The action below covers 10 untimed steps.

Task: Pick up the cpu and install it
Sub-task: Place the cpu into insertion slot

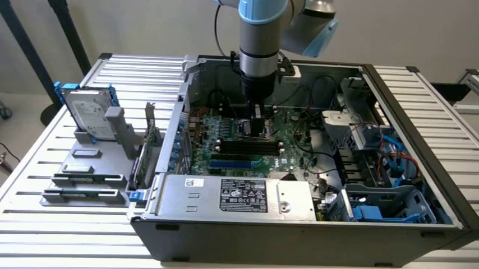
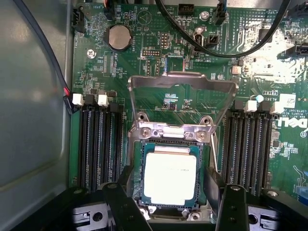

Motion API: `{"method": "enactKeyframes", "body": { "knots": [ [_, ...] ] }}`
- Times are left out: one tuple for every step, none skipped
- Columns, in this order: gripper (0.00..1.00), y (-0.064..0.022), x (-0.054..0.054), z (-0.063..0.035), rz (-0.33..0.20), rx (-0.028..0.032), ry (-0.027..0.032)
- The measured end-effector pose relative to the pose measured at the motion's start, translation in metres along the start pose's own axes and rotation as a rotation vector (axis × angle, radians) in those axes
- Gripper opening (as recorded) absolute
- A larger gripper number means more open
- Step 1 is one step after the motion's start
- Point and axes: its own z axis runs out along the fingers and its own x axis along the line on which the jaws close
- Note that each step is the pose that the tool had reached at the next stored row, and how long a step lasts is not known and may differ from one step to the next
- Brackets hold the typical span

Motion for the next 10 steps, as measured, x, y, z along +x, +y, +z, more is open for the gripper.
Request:
{"method": "enactKeyframes", "body": {
  "knots": [
    [0.69, 0.0, 0.0, -0.0001, 0.0, 0.0001, -0.0002],
    [0.69, 0.0, 0.0, -0.0002, -0.001, 0.0002, -0.0003],
    [0.69, 0.0, 0.0, -0.0004, -0.001, 0.0003, -0.0005],
    [0.69, -0.0001, 0.0, -0.0008, -0.001, 0.0004, -0.0006],
    [0.69, -0.0001, 0.0001, -0.0011, -0.002, 0.0004, -0.0004],
    [0.69, -0.0001, 0.0002, -0.0016, -0.002, 0.0003, -0.0003],
    [0.69, -0.0001, 0.0004, -0.0019, -0.002, 0.0003, -0.0003],
    [0.69, -0.0001, 0.0006, -0.0022, -0.002, 0.0003, -0.0002],
    [0.69, -0.0001, 0.0008, -0.0025, -0.002, 0.0002, -0.0002],
    [0.69, -0.0001, 0.0011, -0.0027, -0.002, 0.0003, -0.0003]
  ]
}}
